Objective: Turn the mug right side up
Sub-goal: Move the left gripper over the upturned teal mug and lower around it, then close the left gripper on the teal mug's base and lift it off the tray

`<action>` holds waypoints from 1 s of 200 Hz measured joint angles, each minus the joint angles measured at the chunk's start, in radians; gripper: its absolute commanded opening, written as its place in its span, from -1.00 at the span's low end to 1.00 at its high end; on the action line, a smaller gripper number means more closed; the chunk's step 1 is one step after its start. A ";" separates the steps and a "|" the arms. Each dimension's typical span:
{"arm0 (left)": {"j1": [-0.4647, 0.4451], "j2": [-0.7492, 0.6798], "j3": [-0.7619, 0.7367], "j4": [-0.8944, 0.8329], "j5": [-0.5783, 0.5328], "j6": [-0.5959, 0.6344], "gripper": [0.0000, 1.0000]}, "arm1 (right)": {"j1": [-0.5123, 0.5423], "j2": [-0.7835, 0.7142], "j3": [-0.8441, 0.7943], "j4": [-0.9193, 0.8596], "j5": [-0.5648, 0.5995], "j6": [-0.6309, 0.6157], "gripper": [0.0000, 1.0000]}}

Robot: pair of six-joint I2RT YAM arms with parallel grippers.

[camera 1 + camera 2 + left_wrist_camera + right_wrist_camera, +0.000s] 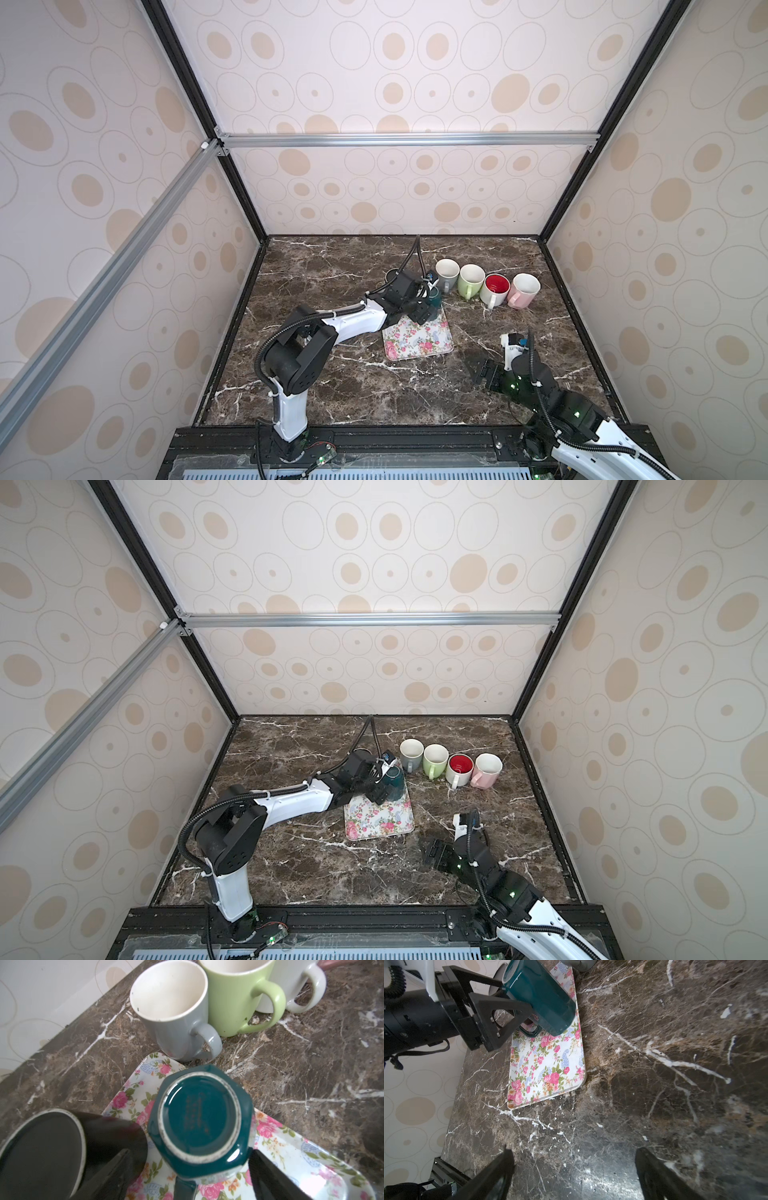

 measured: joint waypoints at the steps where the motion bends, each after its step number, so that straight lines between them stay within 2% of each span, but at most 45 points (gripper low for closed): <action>1: 0.000 0.001 0.002 -0.003 0.000 0.003 0.49 | 0.000 0.000 0.000 0.000 0.000 0.000 0.87; 46: 0.002 0.035 0.084 -0.168 0.040 0.042 0.37 | 0.000 0.023 0.000 -0.023 -0.001 -0.031 0.88; 64: 0.006 0.036 0.110 -0.222 0.055 0.051 0.20 | 0.000 0.024 0.000 -0.036 0.000 -0.042 0.88; 142: 0.009 0.039 0.229 -0.417 0.068 0.083 0.06 | 0.000 -0.008 0.003 -0.083 -0.002 -0.066 0.88; 156: 0.013 0.040 0.244 -0.443 0.068 0.091 0.05 | 0.000 -0.028 0.005 -0.101 -0.001 -0.067 0.88; 170: 0.019 0.040 0.248 -0.465 0.069 0.098 -0.03 | 0.000 -0.056 0.005 -0.111 -0.001 -0.067 0.88; 200: 0.030 0.041 0.248 -0.504 0.072 0.120 -0.04 | 0.000 -0.119 0.005 -0.126 -0.002 -0.070 0.88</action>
